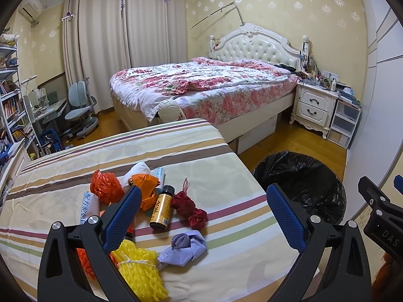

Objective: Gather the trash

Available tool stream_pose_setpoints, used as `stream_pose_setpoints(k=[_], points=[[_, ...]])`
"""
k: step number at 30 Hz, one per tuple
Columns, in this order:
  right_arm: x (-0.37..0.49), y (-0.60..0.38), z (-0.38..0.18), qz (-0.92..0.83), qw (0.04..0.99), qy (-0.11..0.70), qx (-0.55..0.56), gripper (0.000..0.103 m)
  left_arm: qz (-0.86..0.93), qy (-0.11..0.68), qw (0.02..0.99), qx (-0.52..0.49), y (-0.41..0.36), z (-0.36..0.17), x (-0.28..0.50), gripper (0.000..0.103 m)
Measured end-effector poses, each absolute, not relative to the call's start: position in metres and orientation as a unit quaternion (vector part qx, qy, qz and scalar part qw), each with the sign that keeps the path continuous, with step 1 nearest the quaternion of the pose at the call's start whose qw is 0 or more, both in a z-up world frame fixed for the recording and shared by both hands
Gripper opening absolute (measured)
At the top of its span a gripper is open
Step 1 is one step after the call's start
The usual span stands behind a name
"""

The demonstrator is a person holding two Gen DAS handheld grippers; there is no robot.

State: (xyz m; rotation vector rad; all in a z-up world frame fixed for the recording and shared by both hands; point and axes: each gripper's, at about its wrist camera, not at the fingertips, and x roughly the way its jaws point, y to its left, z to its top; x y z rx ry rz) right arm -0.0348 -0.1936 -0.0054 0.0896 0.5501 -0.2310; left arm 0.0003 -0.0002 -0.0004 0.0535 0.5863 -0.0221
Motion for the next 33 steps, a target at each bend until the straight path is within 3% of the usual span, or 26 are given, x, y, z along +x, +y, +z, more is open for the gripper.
stream_pose_setpoints(k=[33], points=[[-0.0354, -0.1956, -0.0085, -0.114, 0.954, 0.272, 0.046, 0.099, -0.01, 0.29, 0.957, 0.027, 0.0008, -0.0014, -0.0007, 0.097]])
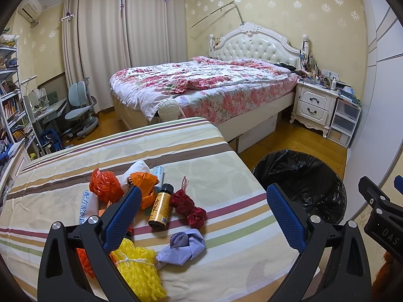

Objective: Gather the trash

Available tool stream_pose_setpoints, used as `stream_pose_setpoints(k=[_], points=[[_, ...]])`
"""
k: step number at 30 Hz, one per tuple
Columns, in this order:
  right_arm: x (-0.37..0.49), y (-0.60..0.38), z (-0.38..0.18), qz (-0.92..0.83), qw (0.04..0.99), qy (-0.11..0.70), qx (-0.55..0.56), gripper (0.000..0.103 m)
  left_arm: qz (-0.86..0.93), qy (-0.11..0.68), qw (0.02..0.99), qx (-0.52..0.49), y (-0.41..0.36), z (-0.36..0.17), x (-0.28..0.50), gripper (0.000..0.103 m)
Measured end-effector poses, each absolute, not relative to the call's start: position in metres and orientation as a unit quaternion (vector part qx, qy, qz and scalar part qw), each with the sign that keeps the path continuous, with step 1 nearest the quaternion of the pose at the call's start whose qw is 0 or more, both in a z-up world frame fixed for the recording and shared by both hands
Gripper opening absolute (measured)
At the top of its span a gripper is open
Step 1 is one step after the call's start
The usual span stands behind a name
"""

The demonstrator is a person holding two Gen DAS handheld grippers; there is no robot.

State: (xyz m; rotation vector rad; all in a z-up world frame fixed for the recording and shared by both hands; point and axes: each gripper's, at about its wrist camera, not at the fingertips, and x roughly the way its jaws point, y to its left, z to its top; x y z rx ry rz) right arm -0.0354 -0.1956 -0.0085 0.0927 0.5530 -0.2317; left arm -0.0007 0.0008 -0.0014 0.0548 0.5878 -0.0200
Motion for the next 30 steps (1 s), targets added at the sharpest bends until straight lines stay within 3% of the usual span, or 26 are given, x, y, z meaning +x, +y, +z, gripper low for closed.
stream_pose_setpoints(k=[24, 27, 29, 30], points=[[-0.039, -0.201, -0.013, -0.113, 0.954, 0.273, 0.05, 0.099, -0.018, 0.288, 0.957, 0.039, -0.005, -0.001, -0.005, 0.096], [-0.039, -0.199, -0.014, -0.11, 0.954, 0.276, 0.05, 0.099, -0.014, 0.282, 0.958, 0.042, -0.001, 0.004, -0.01, 0.09], [-0.039, -0.195, -0.011, -0.108, 0.954, 0.275, 0.048, 0.099, -0.016, 0.283, 0.958, 0.043, 0.004, 0.006, -0.012, 0.078], [-0.04, -0.192, -0.009, -0.105, 0.954, 0.276, 0.048, 0.099, -0.018, 0.286, 0.957, 0.041, 0.008, 0.007, -0.013, 0.078]])
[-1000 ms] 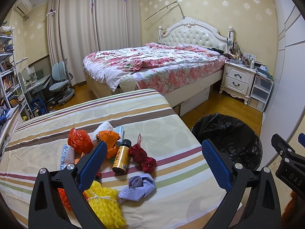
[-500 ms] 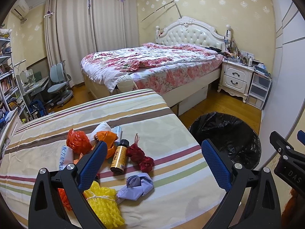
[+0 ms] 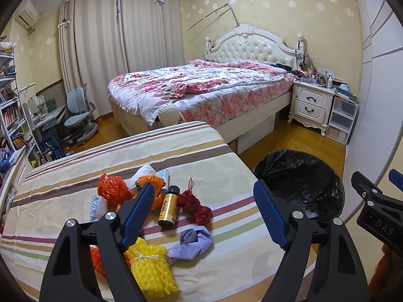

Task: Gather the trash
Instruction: 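Lower the right tool onto the yellow foam net bundle and close it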

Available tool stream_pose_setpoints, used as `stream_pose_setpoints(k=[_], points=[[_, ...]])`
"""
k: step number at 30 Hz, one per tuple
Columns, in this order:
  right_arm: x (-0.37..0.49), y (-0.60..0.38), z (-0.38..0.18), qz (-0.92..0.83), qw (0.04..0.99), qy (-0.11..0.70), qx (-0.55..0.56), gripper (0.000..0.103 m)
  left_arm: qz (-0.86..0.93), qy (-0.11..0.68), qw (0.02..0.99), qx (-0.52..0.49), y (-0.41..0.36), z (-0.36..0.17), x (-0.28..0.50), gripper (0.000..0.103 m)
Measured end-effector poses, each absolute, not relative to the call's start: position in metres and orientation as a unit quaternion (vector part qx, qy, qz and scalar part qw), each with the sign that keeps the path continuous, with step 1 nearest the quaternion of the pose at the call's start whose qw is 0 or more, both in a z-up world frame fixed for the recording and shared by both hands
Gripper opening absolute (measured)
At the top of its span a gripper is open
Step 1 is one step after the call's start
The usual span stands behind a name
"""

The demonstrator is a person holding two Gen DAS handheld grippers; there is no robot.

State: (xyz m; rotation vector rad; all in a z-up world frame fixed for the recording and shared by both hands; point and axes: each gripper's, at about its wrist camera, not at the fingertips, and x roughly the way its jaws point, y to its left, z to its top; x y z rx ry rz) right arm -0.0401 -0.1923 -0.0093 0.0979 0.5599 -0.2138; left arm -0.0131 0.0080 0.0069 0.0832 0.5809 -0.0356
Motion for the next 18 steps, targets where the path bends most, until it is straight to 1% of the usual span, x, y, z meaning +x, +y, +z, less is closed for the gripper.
stream_pose_setpoints(k=[2, 3, 4, 6, 11, 18], points=[[-0.042, -0.186, -0.008, -0.096, 0.955, 0.277, 0.047, 0.098, -0.012, 0.288, 0.957, 0.038, 0.018, 0.009, -0.015, 0.078], [-0.042, -0.182, -0.006, -0.092, 0.955, 0.277, 0.045, 0.096, -0.007, 0.287, 0.957, 0.039, 0.023, 0.01, -0.017, 0.078], [-0.044, -0.177, -0.006, -0.087, 0.956, 0.277, 0.041, 0.09, -0.003, 0.285, 0.958, 0.04, 0.028, 0.011, -0.02, 0.078], [-0.044, -0.17, -0.002, -0.078, 0.956, 0.281, 0.041, 0.083, 0.01, 0.283, 0.958, 0.038, 0.042, 0.014, -0.025, 0.078], [-0.046, -0.137, 0.003, -0.031, 0.957, 0.287, 0.039, 0.082, 0.048, 0.287, 0.956, 0.034, 0.083, 0.014, -0.038, 0.078], [-0.059, -0.072, 0.007, 0.046, 0.956, 0.29, 0.008, 0.082, 0.113, 0.298, 0.948, 0.021, 0.146, 0.007, -0.064, 0.078]])
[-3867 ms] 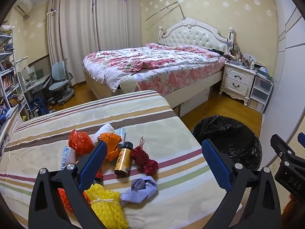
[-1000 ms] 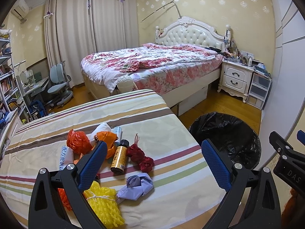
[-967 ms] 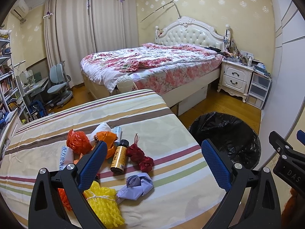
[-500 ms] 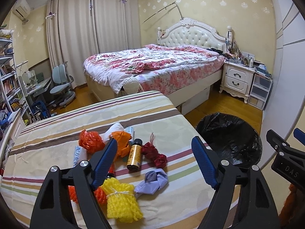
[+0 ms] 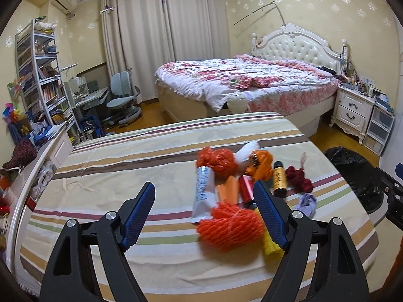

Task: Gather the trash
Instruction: 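Lower the right tool onto the yellow foam net bundle and close it, then lift the yellow foam net with the right tool while the left tool grasps the orange-red foam net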

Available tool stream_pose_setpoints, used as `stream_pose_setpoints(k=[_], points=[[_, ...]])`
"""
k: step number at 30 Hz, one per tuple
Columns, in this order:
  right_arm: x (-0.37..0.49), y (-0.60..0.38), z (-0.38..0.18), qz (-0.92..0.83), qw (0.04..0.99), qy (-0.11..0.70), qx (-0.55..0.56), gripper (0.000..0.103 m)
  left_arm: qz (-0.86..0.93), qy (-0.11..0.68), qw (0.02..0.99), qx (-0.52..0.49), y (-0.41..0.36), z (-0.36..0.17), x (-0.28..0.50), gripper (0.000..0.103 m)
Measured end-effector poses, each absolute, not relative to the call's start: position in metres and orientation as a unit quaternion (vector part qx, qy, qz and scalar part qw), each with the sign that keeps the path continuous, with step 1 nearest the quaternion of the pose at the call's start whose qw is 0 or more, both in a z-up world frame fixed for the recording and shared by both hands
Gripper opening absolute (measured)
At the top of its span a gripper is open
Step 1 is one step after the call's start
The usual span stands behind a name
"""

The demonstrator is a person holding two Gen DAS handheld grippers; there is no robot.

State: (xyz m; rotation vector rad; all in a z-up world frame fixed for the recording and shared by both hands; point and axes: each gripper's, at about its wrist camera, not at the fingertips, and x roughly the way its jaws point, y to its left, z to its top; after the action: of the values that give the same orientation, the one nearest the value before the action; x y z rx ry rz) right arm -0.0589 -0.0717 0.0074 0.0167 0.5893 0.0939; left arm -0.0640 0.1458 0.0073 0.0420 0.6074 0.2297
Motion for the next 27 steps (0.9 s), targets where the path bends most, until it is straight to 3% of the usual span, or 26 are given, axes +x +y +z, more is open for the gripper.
stream_pose_setpoints(k=[13, 19, 23, 25, 27], points=[[-0.063, 0.016, -0.014, 0.149, 0.925, 0.347, -0.044, 0.075, 0.19, 0.322, 0.927, -0.014, 0.23, -0.019, -0.093, 0.078], [-0.059, 0.04, -0.032, 0.176, 0.907, 0.378, -0.062, 0.056, 0.196, 0.33, 0.923, -0.026, 0.246, -0.029, -0.093, 0.078], [-0.055, 0.048, -0.04, 0.181, 0.898, 0.395, -0.067, 0.053, 0.188, 0.336, 0.922, -0.03, 0.246, -0.034, -0.092, 0.078], [-0.053, 0.05, -0.045, 0.192, 0.892, 0.404, -0.065, 0.043, 0.185, 0.339, 0.922, -0.033, 0.245, -0.037, -0.092, 0.078], [-0.054, 0.051, -0.046, 0.189, 0.895, 0.398, -0.07, 0.04, 0.182, 0.341, 0.922, -0.035, 0.245, -0.038, -0.091, 0.078]])
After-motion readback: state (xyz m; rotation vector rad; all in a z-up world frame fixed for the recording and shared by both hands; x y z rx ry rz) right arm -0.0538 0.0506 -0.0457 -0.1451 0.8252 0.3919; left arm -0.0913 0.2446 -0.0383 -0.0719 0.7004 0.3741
